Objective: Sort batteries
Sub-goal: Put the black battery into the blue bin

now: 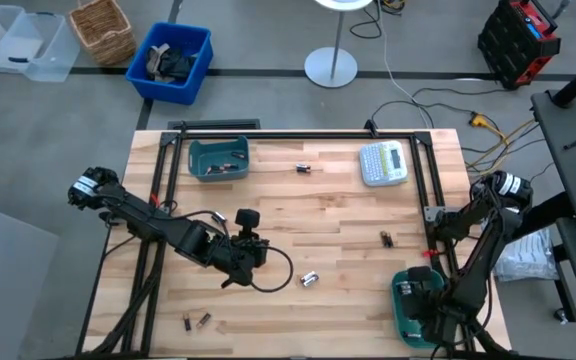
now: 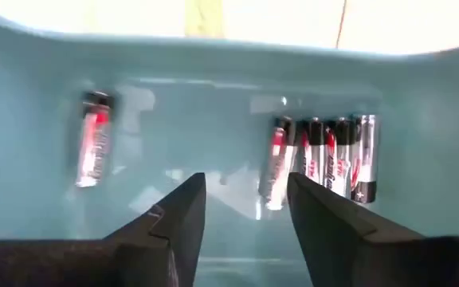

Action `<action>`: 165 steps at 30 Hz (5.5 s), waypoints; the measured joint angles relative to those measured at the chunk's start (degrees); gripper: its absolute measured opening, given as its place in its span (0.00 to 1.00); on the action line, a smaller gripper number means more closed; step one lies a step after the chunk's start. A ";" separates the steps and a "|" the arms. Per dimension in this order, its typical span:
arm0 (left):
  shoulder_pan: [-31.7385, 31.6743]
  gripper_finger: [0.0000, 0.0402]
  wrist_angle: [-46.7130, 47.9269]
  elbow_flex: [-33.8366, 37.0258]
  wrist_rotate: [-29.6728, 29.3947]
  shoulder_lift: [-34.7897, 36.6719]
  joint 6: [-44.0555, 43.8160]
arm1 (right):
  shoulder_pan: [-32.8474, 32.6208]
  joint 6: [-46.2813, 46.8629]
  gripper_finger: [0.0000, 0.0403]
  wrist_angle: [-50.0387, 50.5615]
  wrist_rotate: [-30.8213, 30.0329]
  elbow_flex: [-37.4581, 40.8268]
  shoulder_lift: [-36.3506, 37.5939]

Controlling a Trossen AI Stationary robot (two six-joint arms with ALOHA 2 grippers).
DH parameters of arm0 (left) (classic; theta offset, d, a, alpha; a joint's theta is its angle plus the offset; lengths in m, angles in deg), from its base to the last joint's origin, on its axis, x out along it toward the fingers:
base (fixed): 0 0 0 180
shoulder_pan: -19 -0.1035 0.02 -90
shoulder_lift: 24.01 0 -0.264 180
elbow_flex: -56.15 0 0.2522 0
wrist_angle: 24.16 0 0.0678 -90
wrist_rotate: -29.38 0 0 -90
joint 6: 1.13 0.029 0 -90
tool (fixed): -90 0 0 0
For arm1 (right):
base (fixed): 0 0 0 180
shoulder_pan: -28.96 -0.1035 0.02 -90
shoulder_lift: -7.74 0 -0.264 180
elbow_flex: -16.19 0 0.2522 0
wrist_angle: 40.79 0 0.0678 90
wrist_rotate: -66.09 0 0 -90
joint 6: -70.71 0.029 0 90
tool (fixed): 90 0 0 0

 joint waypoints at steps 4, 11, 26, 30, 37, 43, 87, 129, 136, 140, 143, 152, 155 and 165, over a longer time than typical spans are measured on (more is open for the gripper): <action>0.00 0.00 -0.77 0.00 0.03 0.00 -1.46 | 2.09 -0.59 0.41 5.10 0.00 -4.68 1.39; 0.02 0.00 -1.01 0.00 0.05 0.00 -6.51 | 8.95 -8.68 0.33 10.49 -12.59 -15.42 2.00; 1.91 0.00 11.91 0.00 18.27 0.00 -40.29 | 31.31 -41.72 0.15 -0.69 -29.28 -20.07 1.98; 5.02 0.00 21.88 0.04 29.64 0.00 -54.78 | 33.87 -48.25 0.13 -7.86 -29.23 -18.28 1.98; 13.37 0.00 24.81 0.07 37.64 0.00 -71.23 | 34.93 -48.73 0.13 -11.69 -28.96 -15.45 1.96; 17.18 0.00 24.82 0.09 36.05 0.00 -74.23 | 34.91 -48.53 0.15 -12.67 -28.95 -13.25 1.96; 16.41 0.07 12.26 0.15 14.87 -0.26 -57.21 | 34.87 -47.95 0.22 -18.66 -28.89 -9.75 1.96; -12.17 0.07 17.29 25.20 22.77 12.43 -8.41 | 35.83 -45.44 0.39 -11.22 -28.61 -17.53 1.94; -13.33 0.07 14.88 24.17 20.96 14.84 -10.44 | 36.53 -44.85 0.42 -11.67 -28.65 -17.04 1.94; -15.29 0.07 12.87 22.96 21.05 14.77 -19.00 | 36.84 -43.88 0.43 -11.89 -28.76 -16.39 1.94; -15.54 0.07 10.90 23.49 21.10 14.38 -21.38 | 36.94 -43.47 0.43 -11.87 -28.74 -15.71 1.94; -17.82 0.07 10.89 24.43 21.44 10.58 -29.69 | 37.27 -43.45 0.40 -11.83 -28.60 -14.16 1.91; -17.76 0.07 10.48 24.35 22.51 9.85 -24.92 | 37.27 -43.38 0.41 -11.78 -28.59 -14.05 1.91; -19.30 0.07 7.18 25.11 22.63 6.93 -23.73 | 37.45 -44.20 0.44 -11.84 -28.52 -13.51 1.89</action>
